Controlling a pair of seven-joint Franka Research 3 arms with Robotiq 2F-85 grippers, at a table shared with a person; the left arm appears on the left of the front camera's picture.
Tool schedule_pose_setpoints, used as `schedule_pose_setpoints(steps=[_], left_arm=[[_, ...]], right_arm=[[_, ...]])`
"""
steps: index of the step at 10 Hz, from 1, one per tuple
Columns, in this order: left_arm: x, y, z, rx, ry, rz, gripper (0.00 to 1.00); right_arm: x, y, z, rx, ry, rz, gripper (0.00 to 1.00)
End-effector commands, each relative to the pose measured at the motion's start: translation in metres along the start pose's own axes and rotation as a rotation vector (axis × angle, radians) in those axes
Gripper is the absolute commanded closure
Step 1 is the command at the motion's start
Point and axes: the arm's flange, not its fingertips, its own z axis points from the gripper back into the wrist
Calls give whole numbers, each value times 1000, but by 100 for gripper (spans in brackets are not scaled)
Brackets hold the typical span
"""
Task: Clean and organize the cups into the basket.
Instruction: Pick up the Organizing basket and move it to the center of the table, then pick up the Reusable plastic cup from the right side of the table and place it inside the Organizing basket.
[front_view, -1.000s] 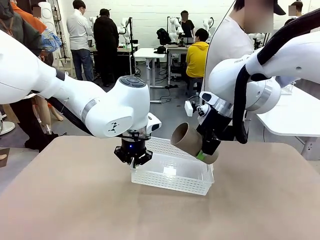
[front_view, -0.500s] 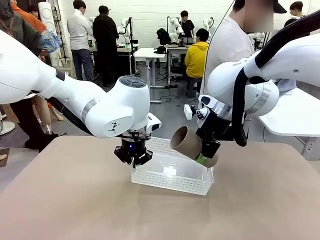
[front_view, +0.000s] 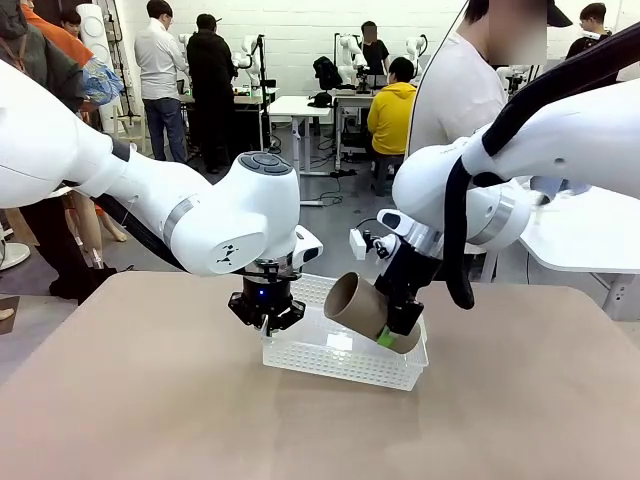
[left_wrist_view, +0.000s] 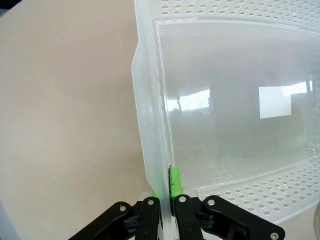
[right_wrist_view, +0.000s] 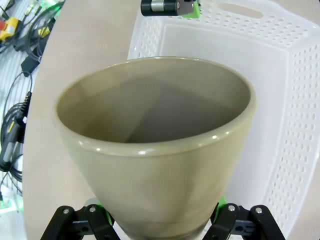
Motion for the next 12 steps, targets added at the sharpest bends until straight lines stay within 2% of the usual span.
schedule_pose_setpoints(steps=[1,6,7,12], left_arm=[[2,-2,0,0,-3,-2,100],[2,-2,0,0,-3,-2,100],[2,-2,0,0,-3,-2,100],[2,-2,0,0,-3,-2,100]], right_arm=[[-1,-17,-12,-15,25,-8,18],[-6,-38,-38,7,55,-66,18],[-5,-39,-38,17,53,-69,0],[-2,-28,-23,-7,26,-49,0]])
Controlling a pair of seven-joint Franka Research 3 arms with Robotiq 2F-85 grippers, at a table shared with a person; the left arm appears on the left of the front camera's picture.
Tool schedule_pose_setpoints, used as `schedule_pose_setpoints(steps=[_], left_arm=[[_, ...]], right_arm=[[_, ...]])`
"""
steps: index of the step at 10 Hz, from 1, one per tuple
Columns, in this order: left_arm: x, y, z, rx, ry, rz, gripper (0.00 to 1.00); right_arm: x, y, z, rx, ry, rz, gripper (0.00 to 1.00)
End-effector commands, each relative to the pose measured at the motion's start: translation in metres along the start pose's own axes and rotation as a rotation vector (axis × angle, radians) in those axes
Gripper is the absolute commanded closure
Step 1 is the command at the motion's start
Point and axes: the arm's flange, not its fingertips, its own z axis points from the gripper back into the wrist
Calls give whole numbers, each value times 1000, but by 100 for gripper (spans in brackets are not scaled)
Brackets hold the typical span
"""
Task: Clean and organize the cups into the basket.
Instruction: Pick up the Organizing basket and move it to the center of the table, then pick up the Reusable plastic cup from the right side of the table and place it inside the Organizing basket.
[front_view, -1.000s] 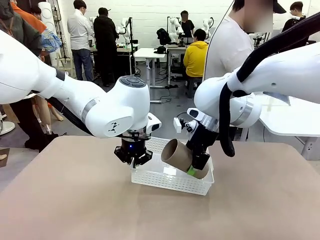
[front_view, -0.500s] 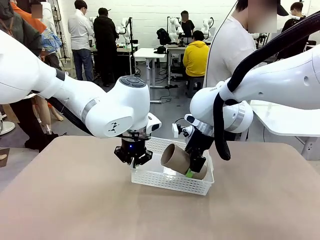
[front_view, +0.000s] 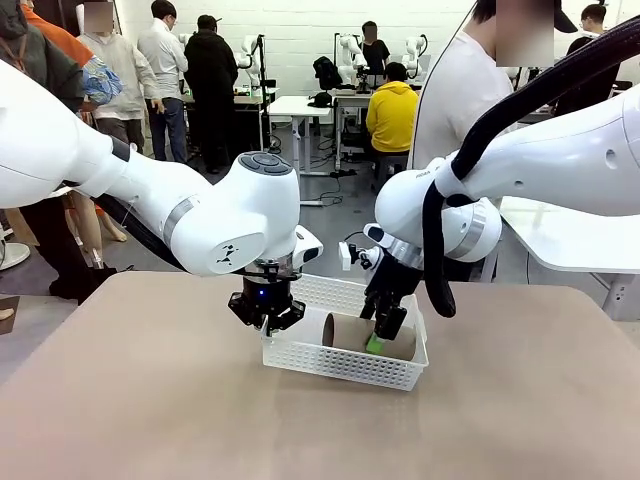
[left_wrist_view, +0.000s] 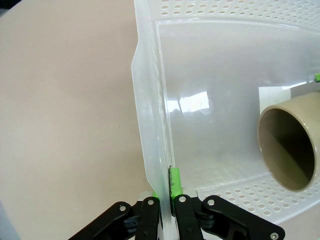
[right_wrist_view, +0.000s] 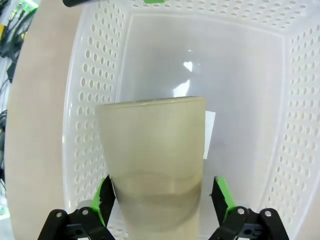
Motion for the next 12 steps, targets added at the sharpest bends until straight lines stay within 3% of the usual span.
schedule_pose_setpoints(steps=[1,4,6,8,12], left_arm=[[2,-2,0,-1,-3,-1,100],[2,-2,0,-1,-3,-1,100],[2,-2,0,-1,-3,-1,100],[2,-2,0,-1,-3,-1,100],[2,-2,0,-1,-3,-1,100]], right_arm=[[-10,19,31,-58,-35,1,0],[-80,59,105,-134,-218,-37,0],[-146,98,146,-194,-413,-16,0],[-204,127,166,-229,-549,42,0],[-329,136,180,-309,-829,-113,0]])
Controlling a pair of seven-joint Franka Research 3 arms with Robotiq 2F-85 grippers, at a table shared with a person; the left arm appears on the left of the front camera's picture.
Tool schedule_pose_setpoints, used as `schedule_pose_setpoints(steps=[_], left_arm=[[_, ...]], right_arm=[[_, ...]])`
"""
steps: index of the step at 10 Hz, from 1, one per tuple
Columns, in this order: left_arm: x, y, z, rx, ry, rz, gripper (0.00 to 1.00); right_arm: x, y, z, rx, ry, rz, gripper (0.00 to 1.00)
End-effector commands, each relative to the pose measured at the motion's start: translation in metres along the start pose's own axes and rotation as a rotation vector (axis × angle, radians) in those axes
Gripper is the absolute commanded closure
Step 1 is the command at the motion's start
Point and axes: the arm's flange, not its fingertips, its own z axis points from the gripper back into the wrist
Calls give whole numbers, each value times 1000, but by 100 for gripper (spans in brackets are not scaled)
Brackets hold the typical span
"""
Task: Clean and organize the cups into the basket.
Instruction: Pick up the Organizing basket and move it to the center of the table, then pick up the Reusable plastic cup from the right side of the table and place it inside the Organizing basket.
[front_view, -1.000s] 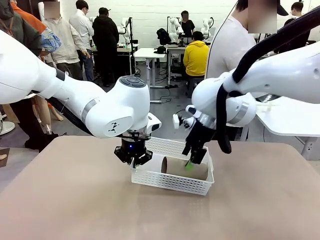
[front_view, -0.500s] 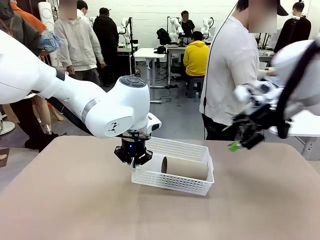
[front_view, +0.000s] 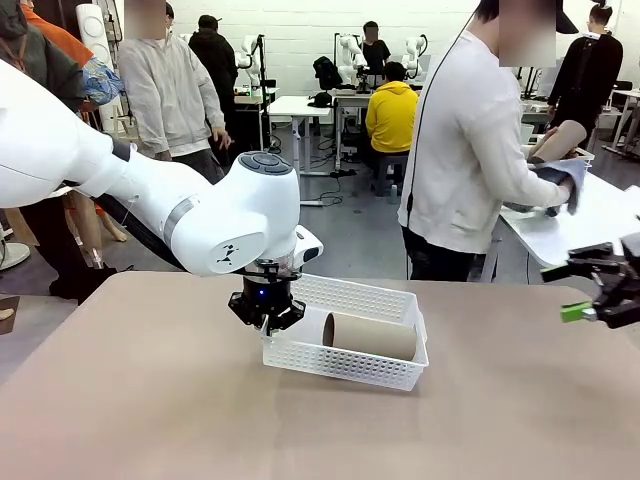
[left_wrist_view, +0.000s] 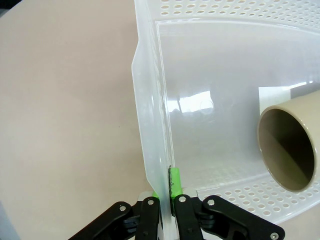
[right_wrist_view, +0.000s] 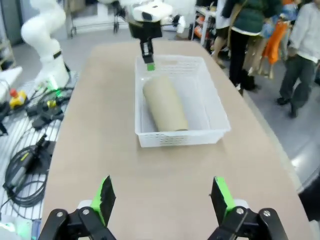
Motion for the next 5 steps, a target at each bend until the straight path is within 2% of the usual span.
schedule_pose_setpoints(steps=[1,3,5], left_arm=[[1,-2,0,0,-3,-2,100],[1,-2,0,0,-3,-2,100],[1,-2,0,0,-3,-2,100]], right_arm=[[-37,-22,24,-9,-176,-39,0],[-73,-11,58,-81,-266,-68,0],[-89,-3,70,-121,-291,-103,0]])
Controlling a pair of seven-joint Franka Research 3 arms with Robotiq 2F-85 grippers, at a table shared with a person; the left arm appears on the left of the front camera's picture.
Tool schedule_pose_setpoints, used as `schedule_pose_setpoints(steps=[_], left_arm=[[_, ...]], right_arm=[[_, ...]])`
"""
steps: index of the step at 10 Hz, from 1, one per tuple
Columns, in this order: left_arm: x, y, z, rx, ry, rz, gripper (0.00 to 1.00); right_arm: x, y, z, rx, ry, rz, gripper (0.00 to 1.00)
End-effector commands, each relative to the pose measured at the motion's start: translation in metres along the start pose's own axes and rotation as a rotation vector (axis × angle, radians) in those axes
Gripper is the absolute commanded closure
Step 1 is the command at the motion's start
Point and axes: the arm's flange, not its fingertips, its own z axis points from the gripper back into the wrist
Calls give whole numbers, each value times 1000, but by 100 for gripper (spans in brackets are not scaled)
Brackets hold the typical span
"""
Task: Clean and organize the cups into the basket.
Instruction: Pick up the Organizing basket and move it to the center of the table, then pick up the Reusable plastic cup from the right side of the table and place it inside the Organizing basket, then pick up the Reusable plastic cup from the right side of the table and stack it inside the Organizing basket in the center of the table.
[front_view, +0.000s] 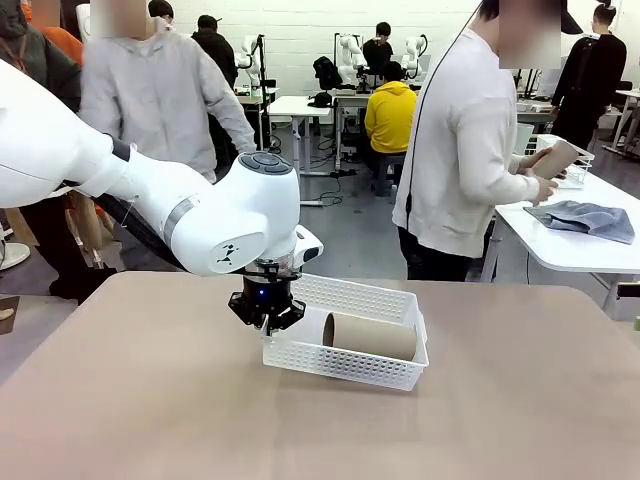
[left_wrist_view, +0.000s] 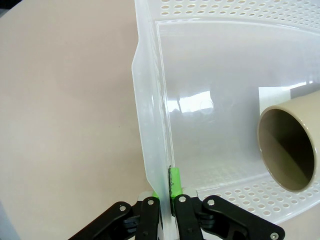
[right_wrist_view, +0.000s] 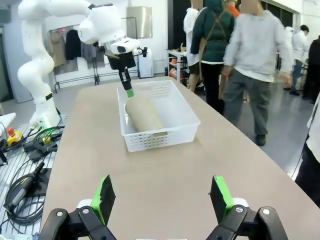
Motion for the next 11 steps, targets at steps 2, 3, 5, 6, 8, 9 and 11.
schedule_pose_setpoints(steps=[2,3,5,6,8,9,11], left_arm=[[1,-2,0,0,-2,-2,100],[1,-2,0,0,-2,-2,100],[1,-2,0,0,-2,-2,100],[1,-2,0,0,-2,-2,100],[1,-2,0,0,-2,-2,100],[1,-2,0,0,-2,-2,100],[1,-2,0,0,-2,-2,100]], right_arm=[[0,0,0,0,0,0,0],[0,0,0,0,0,0,0],[0,0,0,0,0,0,0],[0,0,0,0,0,0,0],[0,0,0,0,0,0,0],[0,0,0,0,0,0,0],[0,0,0,0,0,0,0]])
